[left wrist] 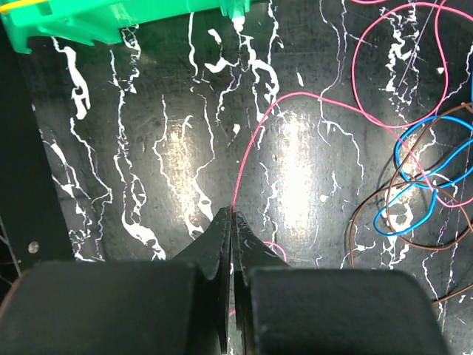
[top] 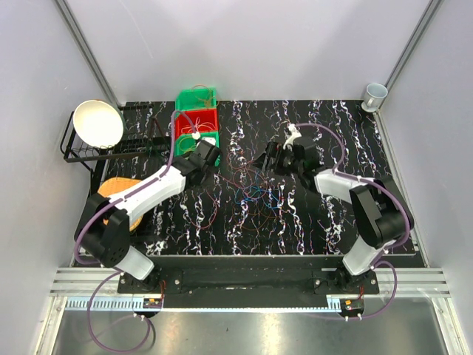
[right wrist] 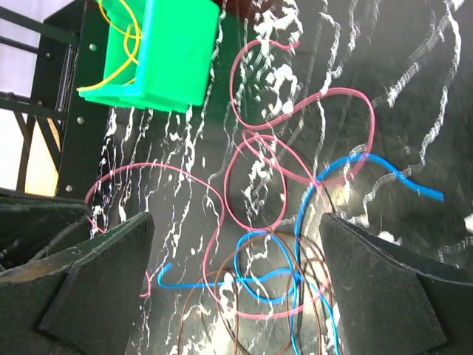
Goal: Untangle the cables
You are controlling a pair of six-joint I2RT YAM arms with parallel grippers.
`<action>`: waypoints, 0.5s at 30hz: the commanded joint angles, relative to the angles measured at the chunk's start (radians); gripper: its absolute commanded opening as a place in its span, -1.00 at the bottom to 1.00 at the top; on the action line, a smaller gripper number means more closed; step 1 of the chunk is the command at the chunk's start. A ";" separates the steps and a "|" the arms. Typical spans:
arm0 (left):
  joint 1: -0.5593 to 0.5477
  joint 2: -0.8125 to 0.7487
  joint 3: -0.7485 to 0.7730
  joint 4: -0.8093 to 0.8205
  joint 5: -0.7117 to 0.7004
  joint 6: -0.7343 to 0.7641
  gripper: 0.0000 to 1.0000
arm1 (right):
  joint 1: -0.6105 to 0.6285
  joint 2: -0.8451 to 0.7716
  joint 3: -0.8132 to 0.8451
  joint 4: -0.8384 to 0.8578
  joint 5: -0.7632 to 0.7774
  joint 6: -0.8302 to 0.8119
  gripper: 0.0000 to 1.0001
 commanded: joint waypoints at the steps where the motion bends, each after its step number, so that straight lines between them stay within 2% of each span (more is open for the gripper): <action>1: -0.005 -0.011 -0.007 0.091 0.014 -0.014 -1.00 | -0.003 0.033 0.135 -0.094 -0.058 -0.087 0.99; 6: -0.003 -0.020 -0.028 0.118 0.023 -0.018 -1.00 | -0.003 0.064 0.236 -0.142 -0.063 -0.116 1.00; 10: -0.003 -0.030 -0.027 0.122 0.037 -0.020 -1.00 | -0.002 0.206 0.422 -0.243 -0.116 -0.145 1.00; 15: -0.003 -0.061 -0.001 0.120 0.050 -0.003 -1.00 | 0.007 0.270 0.445 -0.274 -0.192 -0.136 0.99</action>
